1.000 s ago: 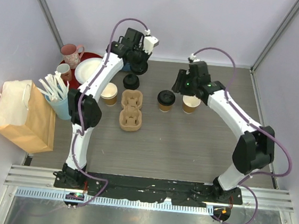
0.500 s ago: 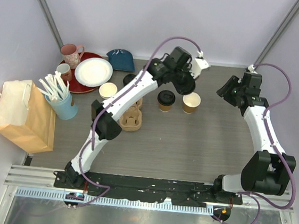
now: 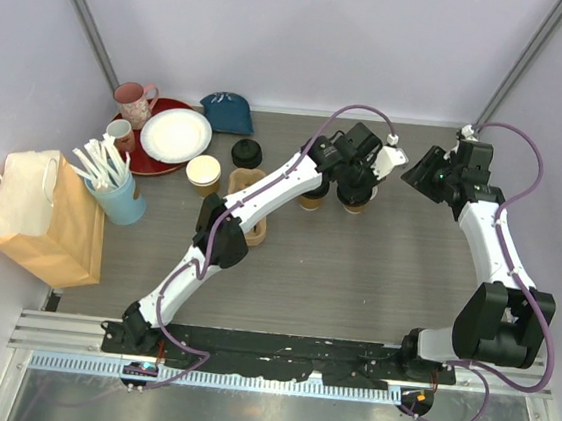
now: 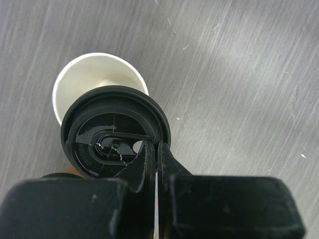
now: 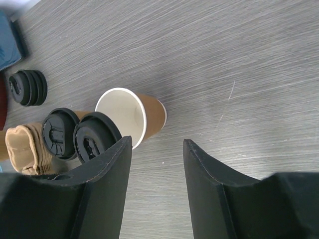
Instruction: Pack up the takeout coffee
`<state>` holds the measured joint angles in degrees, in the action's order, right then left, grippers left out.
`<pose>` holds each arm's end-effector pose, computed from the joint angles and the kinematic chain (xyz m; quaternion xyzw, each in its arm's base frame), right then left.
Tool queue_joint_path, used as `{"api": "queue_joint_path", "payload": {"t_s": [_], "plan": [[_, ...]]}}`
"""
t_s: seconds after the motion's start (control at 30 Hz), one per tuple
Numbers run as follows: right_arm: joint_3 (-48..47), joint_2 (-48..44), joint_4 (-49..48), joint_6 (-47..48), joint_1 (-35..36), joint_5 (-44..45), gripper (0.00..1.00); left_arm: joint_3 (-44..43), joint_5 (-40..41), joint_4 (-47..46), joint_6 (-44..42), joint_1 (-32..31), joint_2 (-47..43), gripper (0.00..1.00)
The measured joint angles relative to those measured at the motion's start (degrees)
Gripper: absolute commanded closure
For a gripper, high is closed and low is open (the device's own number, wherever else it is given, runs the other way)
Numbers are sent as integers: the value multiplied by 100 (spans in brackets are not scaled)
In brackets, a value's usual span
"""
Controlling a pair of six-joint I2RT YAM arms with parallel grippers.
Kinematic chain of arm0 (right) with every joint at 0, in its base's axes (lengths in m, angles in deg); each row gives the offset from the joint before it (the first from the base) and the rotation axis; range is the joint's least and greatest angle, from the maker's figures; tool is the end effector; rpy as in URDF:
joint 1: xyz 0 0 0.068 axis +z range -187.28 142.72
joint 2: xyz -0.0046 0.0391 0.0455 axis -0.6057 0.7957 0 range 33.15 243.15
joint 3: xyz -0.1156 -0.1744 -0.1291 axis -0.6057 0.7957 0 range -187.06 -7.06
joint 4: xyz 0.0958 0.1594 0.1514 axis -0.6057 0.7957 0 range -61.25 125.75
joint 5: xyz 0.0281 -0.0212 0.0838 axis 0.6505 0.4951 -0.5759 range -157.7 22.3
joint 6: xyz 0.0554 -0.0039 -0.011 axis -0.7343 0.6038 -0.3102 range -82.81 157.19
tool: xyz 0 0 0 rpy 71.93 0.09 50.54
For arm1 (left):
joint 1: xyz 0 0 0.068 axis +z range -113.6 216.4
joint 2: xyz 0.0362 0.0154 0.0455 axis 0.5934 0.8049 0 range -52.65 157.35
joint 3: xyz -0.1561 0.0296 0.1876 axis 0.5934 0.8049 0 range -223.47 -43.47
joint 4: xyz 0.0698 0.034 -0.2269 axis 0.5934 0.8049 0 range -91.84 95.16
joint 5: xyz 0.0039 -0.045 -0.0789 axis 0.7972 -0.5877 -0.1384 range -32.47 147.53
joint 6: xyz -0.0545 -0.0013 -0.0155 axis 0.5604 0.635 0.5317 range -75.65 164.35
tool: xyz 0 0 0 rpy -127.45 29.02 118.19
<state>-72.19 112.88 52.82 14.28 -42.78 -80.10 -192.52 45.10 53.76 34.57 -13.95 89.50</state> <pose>0.2951 -0.0198 0.2775 0.1746 0.8802 0.1614 0.4108 0.3084 -0.3855 0.2598 0.4990 0.7860 -0.2166 0.2938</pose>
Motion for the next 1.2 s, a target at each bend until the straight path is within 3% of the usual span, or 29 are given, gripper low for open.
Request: {"api": "queue_joint_path", "payload": {"t_s": [0.43,0.63,0.87,1.2], "plan": [[26,42,-151,17,0,-584,51,-140,125,-304,-205,7,0,100],[138,-144,-442,205,-2,-1073,51,358,-184,-350,-800,22,-192,100],[140,-216,-717,136,-63,-1349,51,238,-339,-396,-1235,57,-192,100],[-149,754,-697,2,-63,-1145,57,229,-365,-673,-1285,131,-190,100]]}}
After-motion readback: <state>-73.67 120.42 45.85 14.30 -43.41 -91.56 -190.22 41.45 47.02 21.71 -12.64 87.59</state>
